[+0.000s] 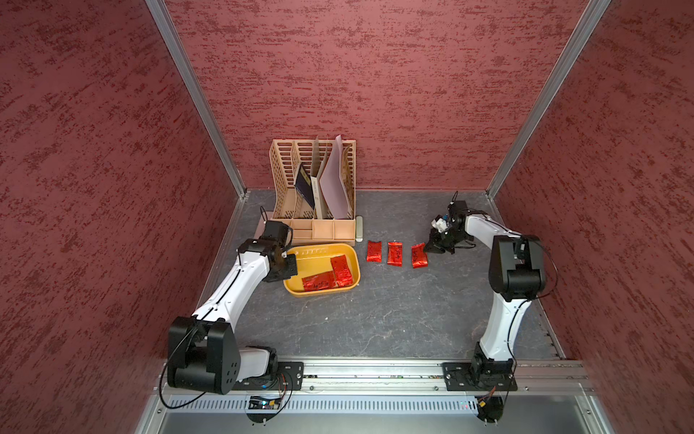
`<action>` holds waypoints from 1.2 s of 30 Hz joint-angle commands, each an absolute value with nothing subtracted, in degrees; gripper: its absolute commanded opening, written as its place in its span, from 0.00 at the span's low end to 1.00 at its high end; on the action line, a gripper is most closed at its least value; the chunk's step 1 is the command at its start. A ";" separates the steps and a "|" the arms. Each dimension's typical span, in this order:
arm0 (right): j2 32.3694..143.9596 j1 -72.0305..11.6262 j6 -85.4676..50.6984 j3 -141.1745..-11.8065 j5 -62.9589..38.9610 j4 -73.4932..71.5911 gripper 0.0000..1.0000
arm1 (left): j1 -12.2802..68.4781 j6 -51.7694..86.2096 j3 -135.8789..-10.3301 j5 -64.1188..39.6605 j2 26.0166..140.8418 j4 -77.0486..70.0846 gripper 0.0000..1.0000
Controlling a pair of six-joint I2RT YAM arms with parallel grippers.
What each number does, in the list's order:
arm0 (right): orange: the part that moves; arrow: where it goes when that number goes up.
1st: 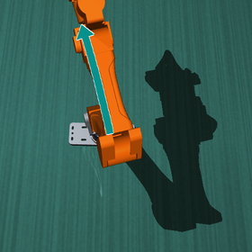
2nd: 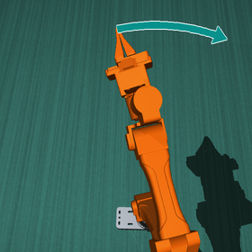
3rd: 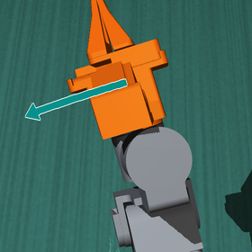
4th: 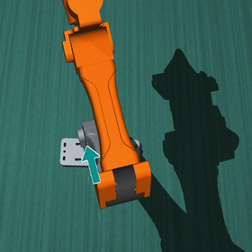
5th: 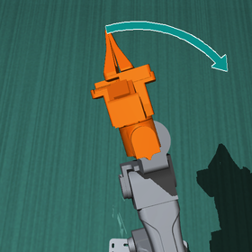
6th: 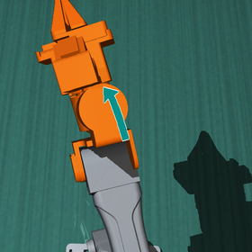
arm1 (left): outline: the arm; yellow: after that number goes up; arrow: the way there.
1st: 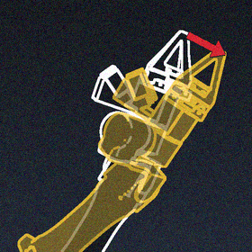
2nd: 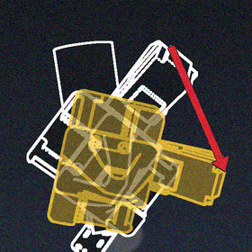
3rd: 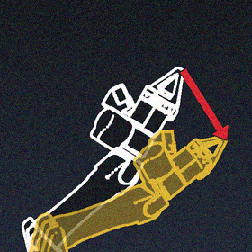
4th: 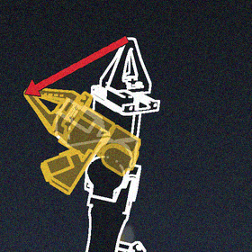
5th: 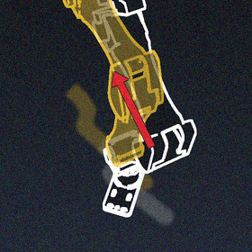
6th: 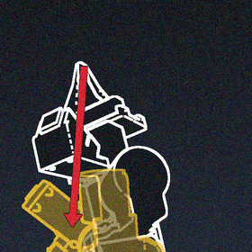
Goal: Take the tea bags out of the storage box
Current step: Place the tea bag at the center of the board.
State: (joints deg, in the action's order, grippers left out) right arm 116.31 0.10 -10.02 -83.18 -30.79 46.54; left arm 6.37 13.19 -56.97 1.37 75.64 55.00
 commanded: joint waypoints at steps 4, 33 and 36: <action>116.75 -0.05 -9.57 -84.33 -29.64 47.00 0.12 | 6.09 13.27 -56.76 0.31 74.44 53.34 0.00; 118.99 -0.16 -11.59 -84.72 -29.48 45.30 0.32 | 6.39 13.27 -56.78 0.44 74.70 53.44 0.00; 118.92 -0.13 -12.21 -84.26 -31.12 43.93 0.29 | 6.42 13.25 -56.76 0.44 74.75 53.44 0.00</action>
State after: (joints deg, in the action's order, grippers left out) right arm 118.37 0.10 -11.55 -83.94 -29.45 45.93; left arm 6.39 13.19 -56.97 1.39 75.64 54.85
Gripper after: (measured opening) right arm 0.294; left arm 0.090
